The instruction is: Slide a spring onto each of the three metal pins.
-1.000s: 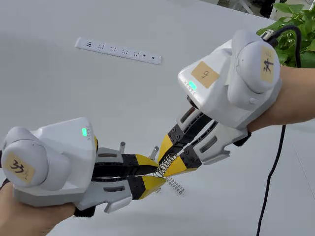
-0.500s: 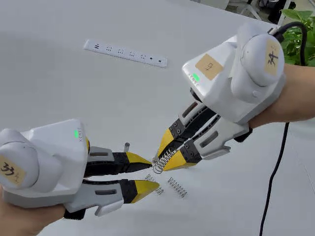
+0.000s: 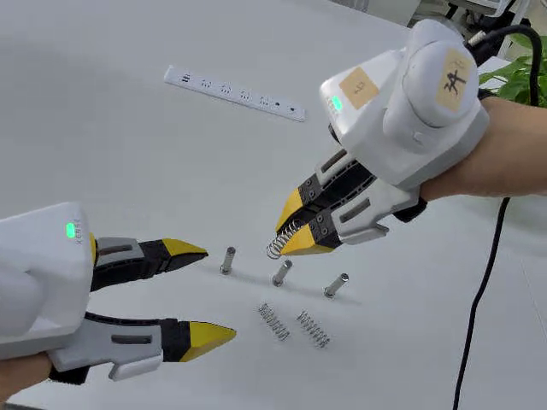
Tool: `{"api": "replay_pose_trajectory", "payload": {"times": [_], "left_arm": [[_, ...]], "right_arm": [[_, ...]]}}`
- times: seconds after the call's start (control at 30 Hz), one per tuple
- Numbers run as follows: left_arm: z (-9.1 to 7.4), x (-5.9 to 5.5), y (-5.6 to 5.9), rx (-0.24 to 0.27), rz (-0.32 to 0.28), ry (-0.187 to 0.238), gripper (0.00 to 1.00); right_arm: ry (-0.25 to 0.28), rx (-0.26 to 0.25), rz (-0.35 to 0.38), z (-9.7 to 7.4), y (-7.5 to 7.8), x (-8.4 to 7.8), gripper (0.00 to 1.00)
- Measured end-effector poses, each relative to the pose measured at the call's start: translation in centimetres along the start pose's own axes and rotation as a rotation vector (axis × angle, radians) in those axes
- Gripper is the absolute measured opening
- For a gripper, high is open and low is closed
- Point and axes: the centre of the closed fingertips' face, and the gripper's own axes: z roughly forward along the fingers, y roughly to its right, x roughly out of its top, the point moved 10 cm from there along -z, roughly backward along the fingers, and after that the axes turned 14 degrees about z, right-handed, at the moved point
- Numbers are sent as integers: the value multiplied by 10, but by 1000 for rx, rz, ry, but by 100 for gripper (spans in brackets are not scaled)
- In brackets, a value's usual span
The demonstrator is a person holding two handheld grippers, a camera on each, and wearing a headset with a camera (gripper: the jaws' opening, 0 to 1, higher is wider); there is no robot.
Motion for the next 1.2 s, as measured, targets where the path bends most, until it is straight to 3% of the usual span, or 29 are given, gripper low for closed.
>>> {"api": "replay_pose_trajectory", "payload": {"times": [0.4, 0.53, 0.83, 1.2], "left_arm": [[-6, -18, -6, 52, -50, 9, 73], [-4, -24, -5, 55, -67, 21, 81], [-1, -28, -8, 50, -72, 39, 91], [5, -32, -8, 29, -86, 50, 93]], "right_arm": [[-32, -65, 43, 32, 30, 11, 7], [-38, -63, 60, 44, 35, 12, 7], [-68, -57, 85, 68, 47, 5, 7], [-97, -48, 116, 85, 54, -7, 7]]}}
